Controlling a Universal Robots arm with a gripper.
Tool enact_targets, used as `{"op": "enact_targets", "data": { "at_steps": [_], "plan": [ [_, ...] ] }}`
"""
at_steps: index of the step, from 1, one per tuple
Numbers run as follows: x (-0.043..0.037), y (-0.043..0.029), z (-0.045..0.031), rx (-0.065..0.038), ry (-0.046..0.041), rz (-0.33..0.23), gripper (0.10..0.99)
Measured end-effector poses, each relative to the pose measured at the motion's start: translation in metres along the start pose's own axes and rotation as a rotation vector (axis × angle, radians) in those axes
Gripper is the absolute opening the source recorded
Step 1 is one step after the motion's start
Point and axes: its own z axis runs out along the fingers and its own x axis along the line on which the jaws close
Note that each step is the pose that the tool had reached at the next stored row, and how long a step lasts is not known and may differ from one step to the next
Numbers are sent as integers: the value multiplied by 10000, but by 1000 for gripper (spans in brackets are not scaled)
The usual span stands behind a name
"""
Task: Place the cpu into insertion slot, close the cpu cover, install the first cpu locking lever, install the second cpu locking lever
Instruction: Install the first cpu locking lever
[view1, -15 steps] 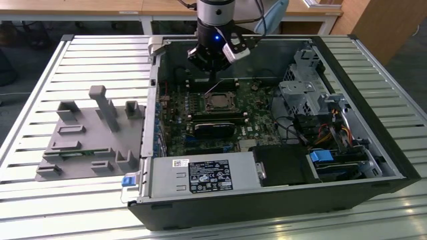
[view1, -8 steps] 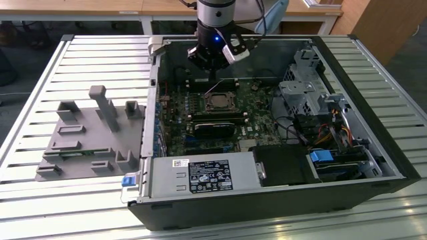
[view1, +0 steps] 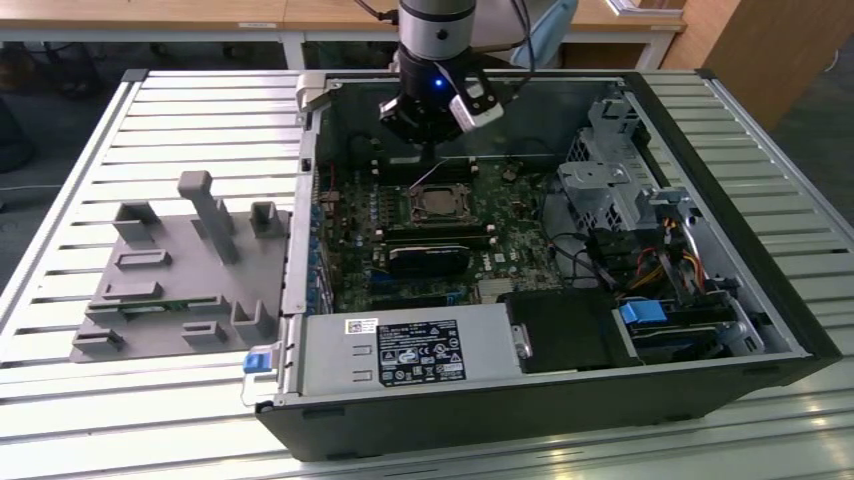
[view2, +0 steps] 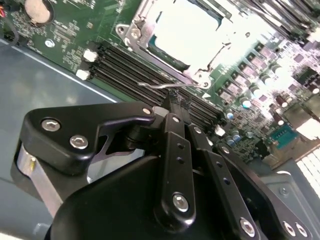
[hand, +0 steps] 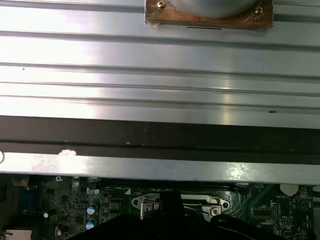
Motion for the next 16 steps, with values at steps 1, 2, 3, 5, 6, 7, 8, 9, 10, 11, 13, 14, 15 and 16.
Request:
{"op": "enact_targets", "data": {
  "at_steps": [1, 2, 3, 5, 6, 7, 8, 9, 10, 11, 13, 14, 15, 16],
  "plan": [
    [-20, 0, 7, -3, 0, -8, 118],
    [-34, 0, 13, -2, 0, -15, 118],
    [-41, 1, 20, -2, 1, -21, 118],
    [-45, 2, 36, -2, 2, -33, 118],
    [-48, 1, 44, -2, 3, -44, 118],
    [-51, 1, 53, -3, 4, -54, 118],
    [-57, 2, 60, -3, 6, -64, 118],
    [-66, 3, 67, -2, 7, -70, 118],
    [-77, 5, 75, -2, 8, -76, 118],
    [-88, 6, 82, -2, 8, -80, 118],
    [-109, 7, 99, -4, 8, -87, 118],
    [-120, 7, 108, -4, 8, -91, 118],
    [-132, 7, 117, -4, 8, -95, 118],
    [-143, 7, 127, -3, 9, -98, 118]
  ]
}}
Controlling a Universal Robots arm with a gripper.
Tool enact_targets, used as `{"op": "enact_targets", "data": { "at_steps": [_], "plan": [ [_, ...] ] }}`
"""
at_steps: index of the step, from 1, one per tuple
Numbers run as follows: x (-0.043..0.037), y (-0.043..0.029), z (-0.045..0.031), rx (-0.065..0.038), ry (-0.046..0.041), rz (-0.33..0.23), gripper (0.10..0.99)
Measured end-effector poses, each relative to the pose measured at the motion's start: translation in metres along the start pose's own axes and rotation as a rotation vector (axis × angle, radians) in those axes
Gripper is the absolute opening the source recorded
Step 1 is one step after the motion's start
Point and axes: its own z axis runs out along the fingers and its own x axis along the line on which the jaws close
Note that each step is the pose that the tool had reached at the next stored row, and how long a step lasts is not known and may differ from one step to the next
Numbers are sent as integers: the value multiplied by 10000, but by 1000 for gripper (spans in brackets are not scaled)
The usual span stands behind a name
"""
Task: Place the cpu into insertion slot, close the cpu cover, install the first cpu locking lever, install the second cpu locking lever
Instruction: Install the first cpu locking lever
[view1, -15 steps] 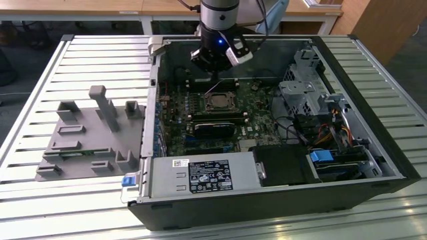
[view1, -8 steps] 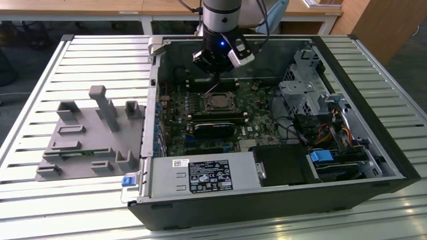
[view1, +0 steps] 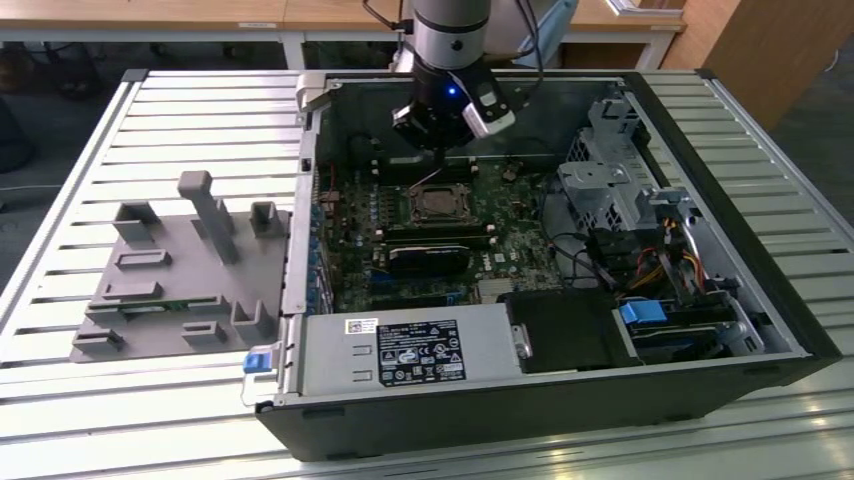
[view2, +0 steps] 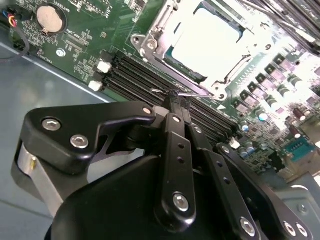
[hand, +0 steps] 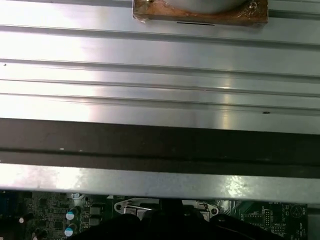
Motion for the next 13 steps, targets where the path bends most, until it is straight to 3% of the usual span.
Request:
{"op": "enact_targets", "data": {
  "at_steps": [13],
  "plan": [
    [-93, -2, 164, 0, 2, -14, 118]
  ]
}}
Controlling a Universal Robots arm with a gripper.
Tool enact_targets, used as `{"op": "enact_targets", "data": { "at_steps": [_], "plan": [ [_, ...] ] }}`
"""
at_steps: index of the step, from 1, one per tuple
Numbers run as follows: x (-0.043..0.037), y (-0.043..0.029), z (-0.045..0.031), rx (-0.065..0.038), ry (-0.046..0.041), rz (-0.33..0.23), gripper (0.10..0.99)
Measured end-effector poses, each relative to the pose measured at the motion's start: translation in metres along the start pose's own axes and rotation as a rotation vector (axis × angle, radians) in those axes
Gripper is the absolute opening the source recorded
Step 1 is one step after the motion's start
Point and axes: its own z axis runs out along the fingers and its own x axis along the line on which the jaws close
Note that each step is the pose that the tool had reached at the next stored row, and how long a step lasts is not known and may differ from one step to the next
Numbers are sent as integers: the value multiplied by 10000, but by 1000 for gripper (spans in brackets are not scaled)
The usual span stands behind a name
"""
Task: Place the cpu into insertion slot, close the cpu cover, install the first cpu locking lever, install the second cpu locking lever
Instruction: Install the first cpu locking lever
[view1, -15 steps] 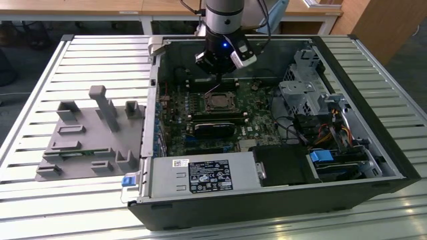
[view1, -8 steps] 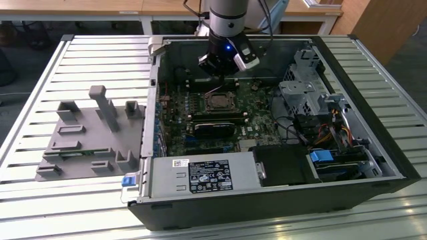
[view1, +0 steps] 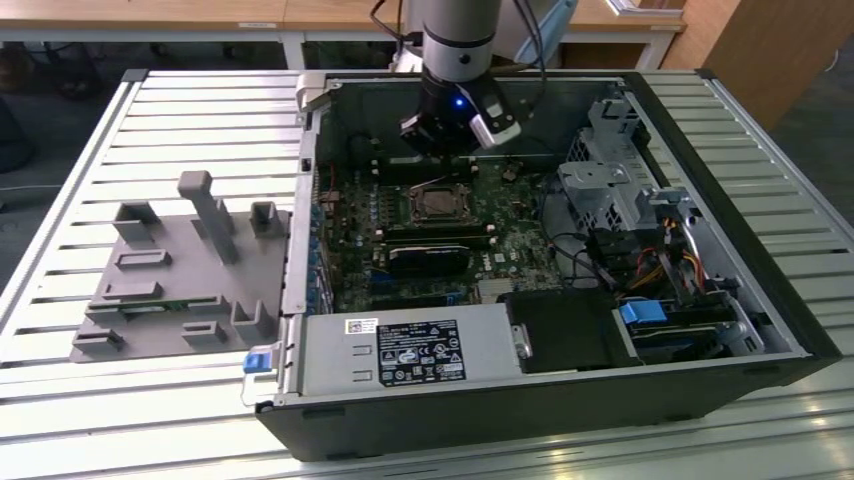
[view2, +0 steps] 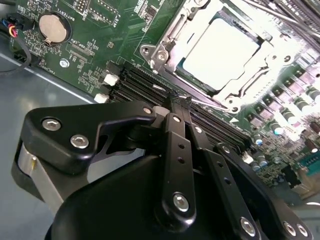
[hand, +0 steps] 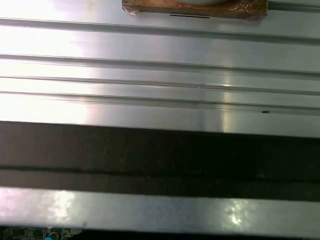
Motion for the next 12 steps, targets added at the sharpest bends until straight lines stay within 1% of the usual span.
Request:
{"op": "enact_targets", "data": {
  "at_steps": [7, 12],
  "plan": [
    [-25, -8, 80, 1, 14, 2, 118],
    [-33, -10, 102, 13, 22, 3, 118]
  ]
}}
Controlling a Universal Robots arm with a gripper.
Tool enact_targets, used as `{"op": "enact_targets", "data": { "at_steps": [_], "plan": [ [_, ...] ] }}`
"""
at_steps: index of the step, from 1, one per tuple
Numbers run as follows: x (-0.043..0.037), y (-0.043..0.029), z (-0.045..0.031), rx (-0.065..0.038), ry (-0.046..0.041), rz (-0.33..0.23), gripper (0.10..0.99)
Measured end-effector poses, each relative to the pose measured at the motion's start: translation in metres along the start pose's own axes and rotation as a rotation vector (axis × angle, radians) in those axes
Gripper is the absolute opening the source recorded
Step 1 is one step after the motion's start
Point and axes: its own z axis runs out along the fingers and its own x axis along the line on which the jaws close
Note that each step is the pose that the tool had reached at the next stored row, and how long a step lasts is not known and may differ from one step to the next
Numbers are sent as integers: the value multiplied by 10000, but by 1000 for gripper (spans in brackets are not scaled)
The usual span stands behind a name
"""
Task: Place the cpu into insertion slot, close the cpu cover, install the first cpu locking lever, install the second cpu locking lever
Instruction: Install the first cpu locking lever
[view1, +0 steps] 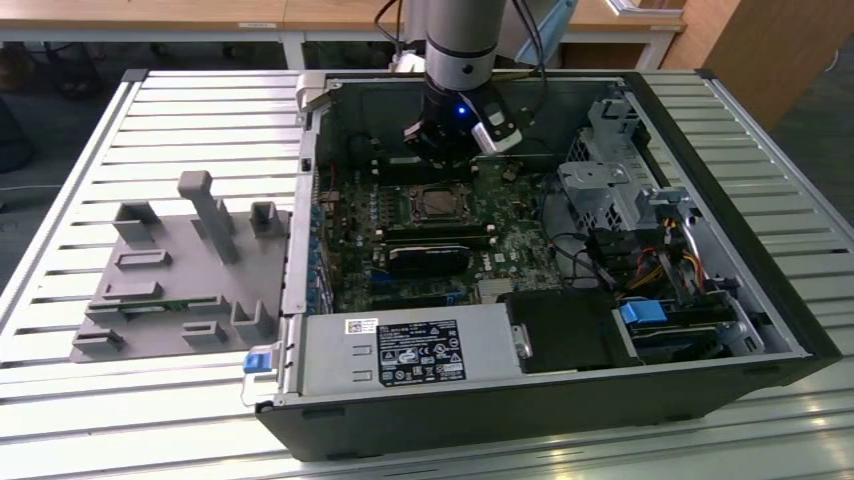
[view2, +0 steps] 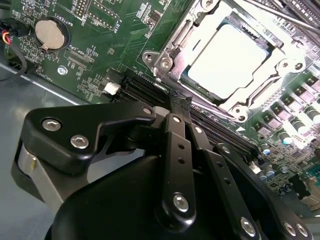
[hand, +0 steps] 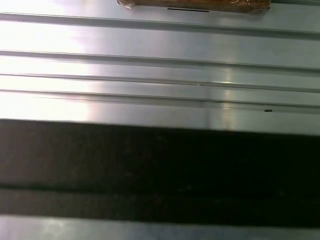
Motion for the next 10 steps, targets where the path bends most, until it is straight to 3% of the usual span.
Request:
{"op": "enact_targets", "data": {
  "at_steps": [6, 10],
  "plan": [
    [-16, -2, 14, 33, 1, -2, 118],
    [-24, -2, 21, 111, 4, -2, 118]
  ]
}}
